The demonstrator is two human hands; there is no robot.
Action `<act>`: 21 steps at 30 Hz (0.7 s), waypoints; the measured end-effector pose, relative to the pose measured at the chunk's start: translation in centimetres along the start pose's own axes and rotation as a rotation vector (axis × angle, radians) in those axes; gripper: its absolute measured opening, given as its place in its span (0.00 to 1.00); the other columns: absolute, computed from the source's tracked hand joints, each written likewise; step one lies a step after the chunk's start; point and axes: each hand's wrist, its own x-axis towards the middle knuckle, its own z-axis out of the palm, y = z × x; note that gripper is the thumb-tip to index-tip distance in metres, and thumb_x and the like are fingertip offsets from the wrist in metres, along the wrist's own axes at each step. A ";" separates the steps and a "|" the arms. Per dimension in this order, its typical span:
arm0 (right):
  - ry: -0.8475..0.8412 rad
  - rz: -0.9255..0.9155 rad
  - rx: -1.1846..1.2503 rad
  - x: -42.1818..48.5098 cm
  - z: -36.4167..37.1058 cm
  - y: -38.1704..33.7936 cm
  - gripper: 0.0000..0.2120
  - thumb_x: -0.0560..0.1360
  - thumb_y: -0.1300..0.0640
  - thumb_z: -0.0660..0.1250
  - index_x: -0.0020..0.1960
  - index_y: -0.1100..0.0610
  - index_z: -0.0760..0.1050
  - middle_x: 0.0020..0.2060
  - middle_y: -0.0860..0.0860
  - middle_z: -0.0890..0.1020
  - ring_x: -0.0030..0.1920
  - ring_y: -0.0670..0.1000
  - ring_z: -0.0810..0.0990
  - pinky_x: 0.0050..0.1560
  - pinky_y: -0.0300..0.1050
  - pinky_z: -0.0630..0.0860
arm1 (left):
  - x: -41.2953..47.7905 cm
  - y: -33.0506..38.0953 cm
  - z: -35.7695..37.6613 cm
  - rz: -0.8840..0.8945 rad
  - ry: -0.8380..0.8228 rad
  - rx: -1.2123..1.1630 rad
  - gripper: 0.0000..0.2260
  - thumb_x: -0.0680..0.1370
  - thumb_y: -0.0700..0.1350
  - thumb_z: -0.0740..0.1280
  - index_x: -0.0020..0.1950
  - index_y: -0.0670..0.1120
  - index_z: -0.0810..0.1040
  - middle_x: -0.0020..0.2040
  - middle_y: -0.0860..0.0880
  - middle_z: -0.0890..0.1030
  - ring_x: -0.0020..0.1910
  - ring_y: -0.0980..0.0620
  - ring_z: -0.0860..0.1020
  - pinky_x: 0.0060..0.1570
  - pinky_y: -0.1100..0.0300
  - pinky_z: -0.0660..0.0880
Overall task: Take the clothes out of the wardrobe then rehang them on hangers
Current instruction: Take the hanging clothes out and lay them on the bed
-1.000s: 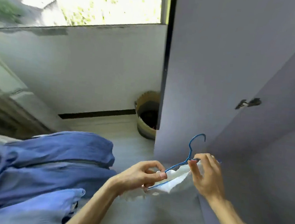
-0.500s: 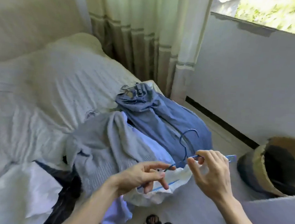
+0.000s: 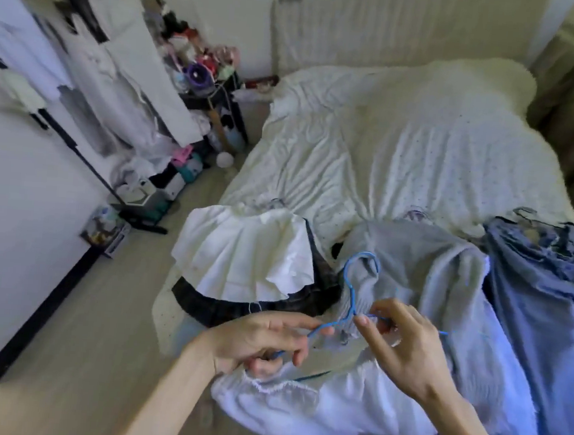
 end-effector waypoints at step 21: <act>-0.224 0.183 0.048 15.6 13.7 -3.2 0.06 0.81 0.54 0.64 0.53 0.47 0.78 0.42 0.40 0.82 0.43 0.41 0.79 0.40 0.35 0.73 | -7.3 16.3 -23.1 0.196 0.786 0.926 0.05 0.80 0.52 0.69 0.53 0.58 0.84 0.38 0.55 0.85 0.37 0.57 0.79 0.35 0.63 0.71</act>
